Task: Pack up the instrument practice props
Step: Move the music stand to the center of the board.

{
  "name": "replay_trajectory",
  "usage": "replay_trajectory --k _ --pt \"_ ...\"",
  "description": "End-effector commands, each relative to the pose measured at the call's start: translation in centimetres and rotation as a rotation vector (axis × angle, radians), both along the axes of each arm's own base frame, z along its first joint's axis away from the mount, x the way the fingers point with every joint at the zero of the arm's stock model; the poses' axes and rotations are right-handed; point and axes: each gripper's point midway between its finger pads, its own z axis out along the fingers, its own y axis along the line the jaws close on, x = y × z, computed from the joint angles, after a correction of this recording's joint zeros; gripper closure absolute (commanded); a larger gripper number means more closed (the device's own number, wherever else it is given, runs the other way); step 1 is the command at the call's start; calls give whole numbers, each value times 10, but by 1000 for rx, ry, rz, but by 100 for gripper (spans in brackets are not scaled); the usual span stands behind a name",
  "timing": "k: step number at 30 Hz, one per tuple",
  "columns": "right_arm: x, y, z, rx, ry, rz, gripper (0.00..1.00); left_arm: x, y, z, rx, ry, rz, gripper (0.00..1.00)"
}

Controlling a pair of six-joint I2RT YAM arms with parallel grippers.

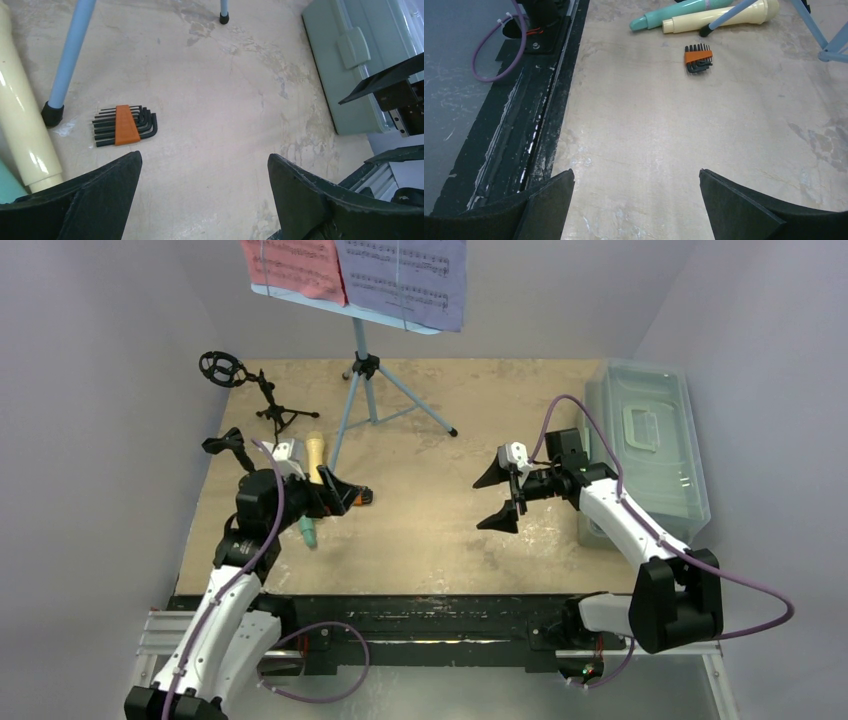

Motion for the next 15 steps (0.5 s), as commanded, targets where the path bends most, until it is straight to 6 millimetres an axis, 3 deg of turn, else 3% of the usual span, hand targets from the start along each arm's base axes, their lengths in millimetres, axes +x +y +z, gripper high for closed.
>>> replay_trajectory --k 1,8,15 --pt "9 -1 10 3 -41 -3 1 8 -13 25 -17 -85 -6 4" --pt "11 -2 7 -3 -34 -7 1 6 -36 27 -13 -127 -64 5" --pt "12 -3 4 -9 -29 -11 1 12 -54 42 -1 -232 -101 4"
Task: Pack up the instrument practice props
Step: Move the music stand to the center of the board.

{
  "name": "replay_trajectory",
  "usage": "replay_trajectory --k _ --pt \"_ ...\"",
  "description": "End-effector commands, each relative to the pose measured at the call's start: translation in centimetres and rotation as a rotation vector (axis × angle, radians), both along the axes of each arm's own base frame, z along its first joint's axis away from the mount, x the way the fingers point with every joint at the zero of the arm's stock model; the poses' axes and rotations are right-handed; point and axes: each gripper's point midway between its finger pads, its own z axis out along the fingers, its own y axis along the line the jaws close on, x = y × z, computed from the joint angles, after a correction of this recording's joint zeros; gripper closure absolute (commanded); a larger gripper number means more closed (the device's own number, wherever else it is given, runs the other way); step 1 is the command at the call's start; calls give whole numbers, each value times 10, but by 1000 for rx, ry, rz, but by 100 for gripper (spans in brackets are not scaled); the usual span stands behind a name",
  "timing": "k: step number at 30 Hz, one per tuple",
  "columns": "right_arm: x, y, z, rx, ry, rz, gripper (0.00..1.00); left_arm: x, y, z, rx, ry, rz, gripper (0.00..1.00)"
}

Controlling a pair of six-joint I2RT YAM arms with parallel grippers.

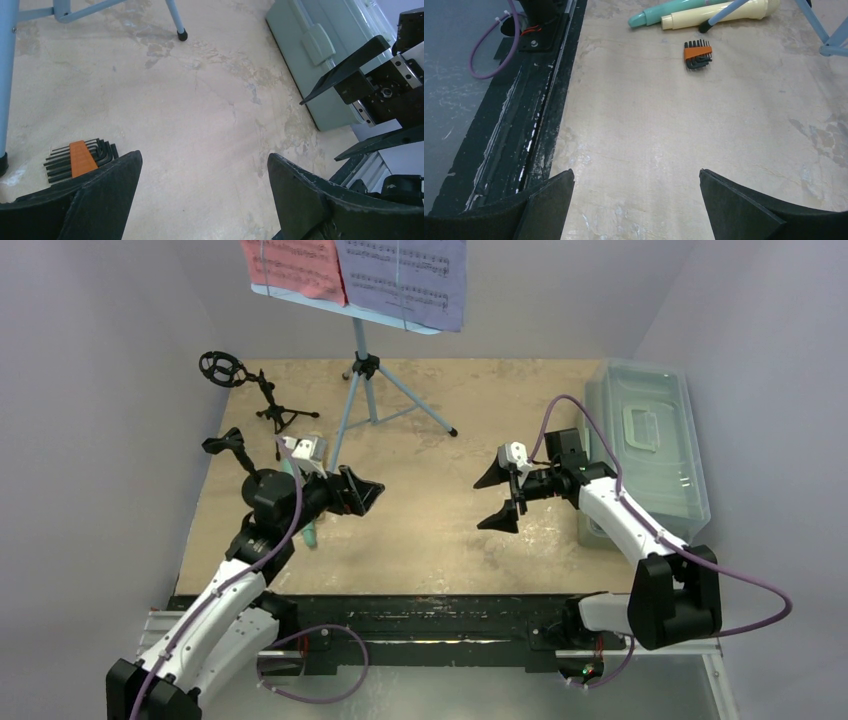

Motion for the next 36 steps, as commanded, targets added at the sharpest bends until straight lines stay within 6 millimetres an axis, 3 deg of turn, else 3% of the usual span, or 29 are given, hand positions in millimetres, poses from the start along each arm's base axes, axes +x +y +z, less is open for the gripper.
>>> replay_trajectory --k 1,14,36 --pt "10 -1 8 -3 -41 -5 1 14 -6 23 -2 -125 15 4" --pt "11 -3 6 -10 -42 -9 1 26 -19 26 -110 -164 3 0" --pt "11 -4 4 -15 -40 -6 1 32 -51 24 74 -241 -83 3"
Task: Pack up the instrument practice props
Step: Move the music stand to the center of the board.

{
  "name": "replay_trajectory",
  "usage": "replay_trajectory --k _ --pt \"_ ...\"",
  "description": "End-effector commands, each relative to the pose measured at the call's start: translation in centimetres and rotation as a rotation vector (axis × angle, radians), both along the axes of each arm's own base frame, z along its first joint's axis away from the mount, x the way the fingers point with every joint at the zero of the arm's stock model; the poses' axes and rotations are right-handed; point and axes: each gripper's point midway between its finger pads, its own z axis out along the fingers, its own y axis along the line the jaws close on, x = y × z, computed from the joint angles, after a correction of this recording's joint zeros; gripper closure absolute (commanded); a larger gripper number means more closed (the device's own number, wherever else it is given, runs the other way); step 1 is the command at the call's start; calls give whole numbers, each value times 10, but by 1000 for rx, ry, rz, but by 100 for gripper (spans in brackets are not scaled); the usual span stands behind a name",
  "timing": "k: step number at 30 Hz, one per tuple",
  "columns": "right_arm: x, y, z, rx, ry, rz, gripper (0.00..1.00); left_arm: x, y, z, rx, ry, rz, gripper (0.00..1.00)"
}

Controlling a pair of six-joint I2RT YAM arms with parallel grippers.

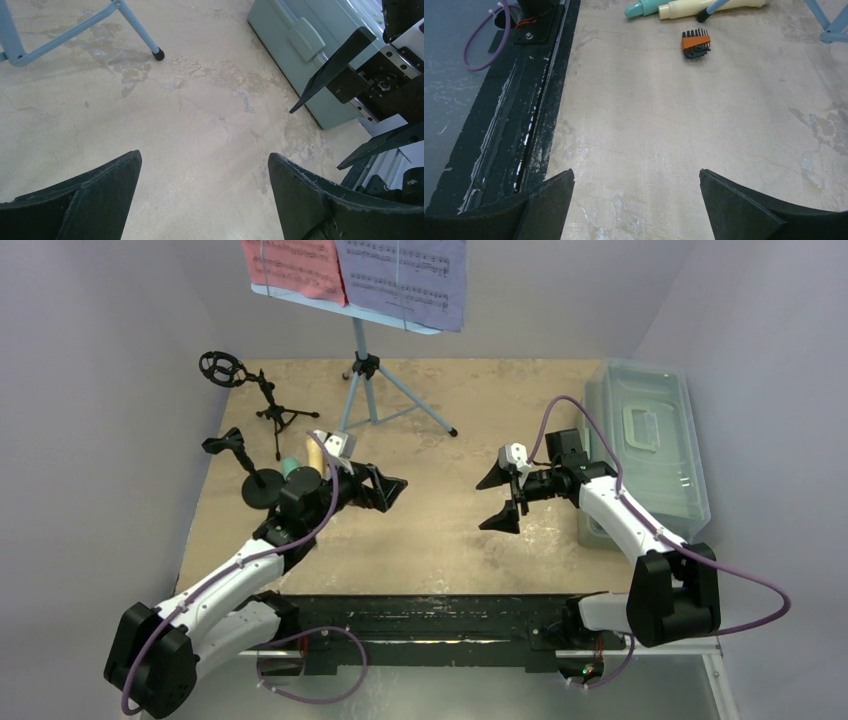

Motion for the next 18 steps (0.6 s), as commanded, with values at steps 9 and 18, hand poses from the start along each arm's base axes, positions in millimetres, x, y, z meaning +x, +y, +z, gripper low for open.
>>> replay_trajectory --k 9,18 --pt "8 1 12 11 -50 12 1 15 -21 26 98 -179 -11 3" --pt "8 1 12 9 -50 17 1 17 -24 23 102 -187 -16 3"
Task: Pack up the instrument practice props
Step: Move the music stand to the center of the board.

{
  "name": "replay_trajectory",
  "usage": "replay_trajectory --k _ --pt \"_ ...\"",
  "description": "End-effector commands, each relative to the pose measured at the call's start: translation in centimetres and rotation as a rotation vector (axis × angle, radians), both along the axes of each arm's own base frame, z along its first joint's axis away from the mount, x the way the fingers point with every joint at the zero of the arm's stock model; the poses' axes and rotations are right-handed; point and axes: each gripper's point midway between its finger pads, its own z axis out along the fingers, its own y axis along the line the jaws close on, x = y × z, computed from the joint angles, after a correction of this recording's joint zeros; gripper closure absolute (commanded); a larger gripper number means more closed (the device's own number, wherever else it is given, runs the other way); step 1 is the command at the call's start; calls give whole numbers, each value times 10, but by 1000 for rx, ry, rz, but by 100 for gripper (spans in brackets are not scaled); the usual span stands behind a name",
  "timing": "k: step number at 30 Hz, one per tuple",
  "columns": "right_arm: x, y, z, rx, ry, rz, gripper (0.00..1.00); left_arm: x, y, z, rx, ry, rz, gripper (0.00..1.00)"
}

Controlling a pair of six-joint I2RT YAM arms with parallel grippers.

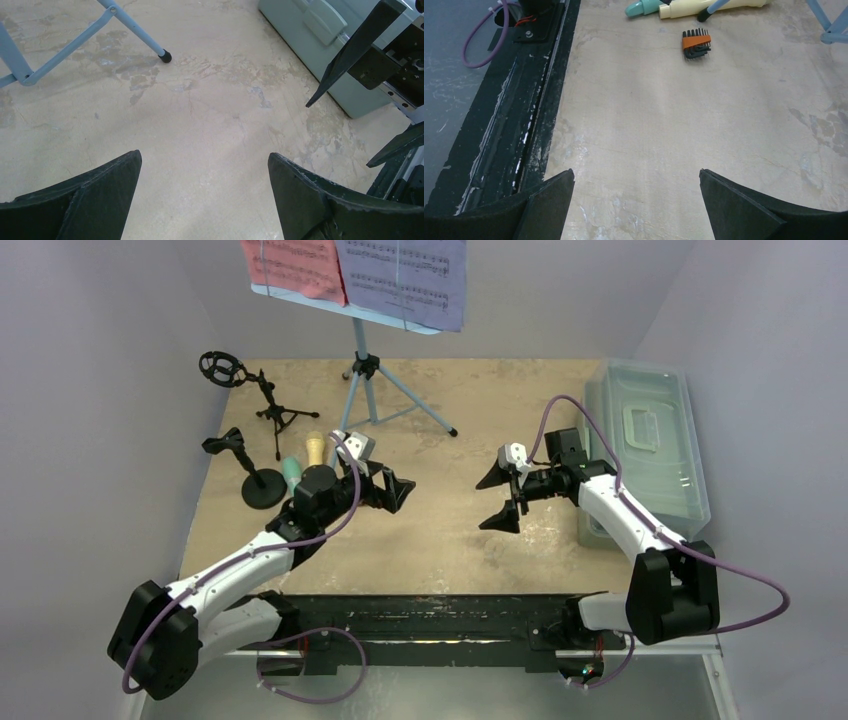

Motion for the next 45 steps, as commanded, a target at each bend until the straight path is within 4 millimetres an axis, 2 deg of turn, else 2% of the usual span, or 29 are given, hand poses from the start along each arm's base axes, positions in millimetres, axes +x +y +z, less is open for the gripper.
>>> replay_trajectory --k 1,20,33,45 --pt "7 1 12 13 -48 11 1 7 -7 34 -34 -111 -9 3" --pt "6 1 13 14 -49 16 1 12 -5 30 6 -129 14 1" --pt "6 1 13 14 -48 19 1 17 -10 35 34 -168 -11 2" --pt "5 1 14 13 -53 22 1 20 -10 38 -24 -145 22 0"
